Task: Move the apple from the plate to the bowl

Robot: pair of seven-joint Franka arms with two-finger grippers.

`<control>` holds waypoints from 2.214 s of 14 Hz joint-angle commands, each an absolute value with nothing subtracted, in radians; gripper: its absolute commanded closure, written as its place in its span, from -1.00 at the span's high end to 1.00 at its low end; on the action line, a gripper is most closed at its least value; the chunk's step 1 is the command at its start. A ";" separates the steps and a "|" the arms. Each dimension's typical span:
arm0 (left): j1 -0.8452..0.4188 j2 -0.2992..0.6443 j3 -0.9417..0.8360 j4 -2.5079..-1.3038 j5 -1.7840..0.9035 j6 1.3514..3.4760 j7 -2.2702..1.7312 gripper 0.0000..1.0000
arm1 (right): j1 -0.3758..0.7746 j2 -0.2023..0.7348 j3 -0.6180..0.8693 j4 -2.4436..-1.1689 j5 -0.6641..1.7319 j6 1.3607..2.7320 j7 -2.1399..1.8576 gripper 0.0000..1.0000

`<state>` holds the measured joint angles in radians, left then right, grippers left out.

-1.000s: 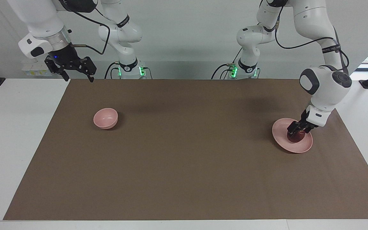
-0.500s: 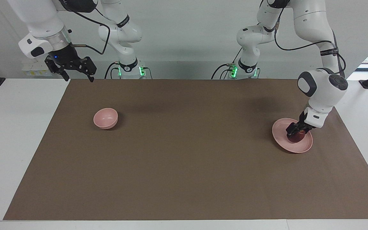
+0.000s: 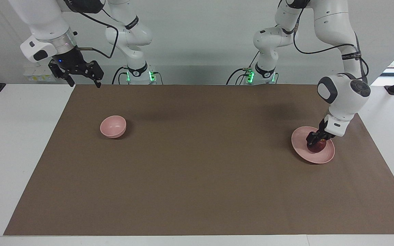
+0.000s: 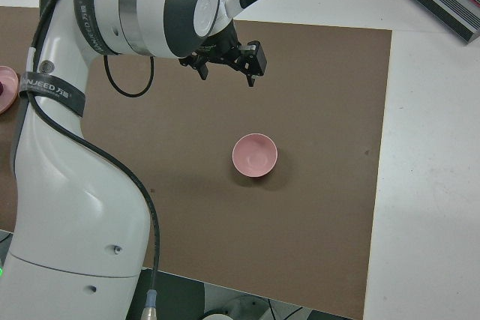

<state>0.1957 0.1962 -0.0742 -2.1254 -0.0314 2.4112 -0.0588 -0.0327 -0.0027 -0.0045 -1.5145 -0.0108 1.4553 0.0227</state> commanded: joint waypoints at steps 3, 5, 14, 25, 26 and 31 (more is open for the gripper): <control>0.176 0.201 -0.078 -2.122 -0.031 2.421 -0.063 -1.00 | -0.032 -0.025 0.002 -1.536 -0.014 1.456 0.023 1.00; 0.176 0.199 -0.080 -2.091 -0.029 2.415 -0.057 -1.00 | -0.032 -0.025 0.003 -1.537 -0.014 1.456 0.028 1.00; 0.176 0.112 -0.097 -1.902 -0.276 2.103 0.047 -1.00 | -0.034 -0.037 0.008 -1.589 0.202 1.453 0.193 1.00; 0.187 -0.015 -0.097 -1.917 -0.935 1.901 0.193 -1.00 | 0.051 -0.008 0.008 -1.669 0.520 1.564 0.497 1.00; 0.180 -0.021 -0.095 -1.917 -0.981 1.893 0.193 -1.00 | 0.067 -0.005 0.008 -1.675 0.550 1.584 0.546 1.00; 0.176 -0.060 -0.106 -1.939 -1.144 1.813 0.199 -1.00 | 0.164 -0.003 0.008 -1.687 0.600 1.712 0.770 1.00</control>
<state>0.1860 -0.0156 -0.1177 -1.9044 -1.0737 1.8570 0.1789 0.1396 0.0073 0.0068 -1.6679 0.5641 1.6631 0.6865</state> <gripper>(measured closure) 0.278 0.000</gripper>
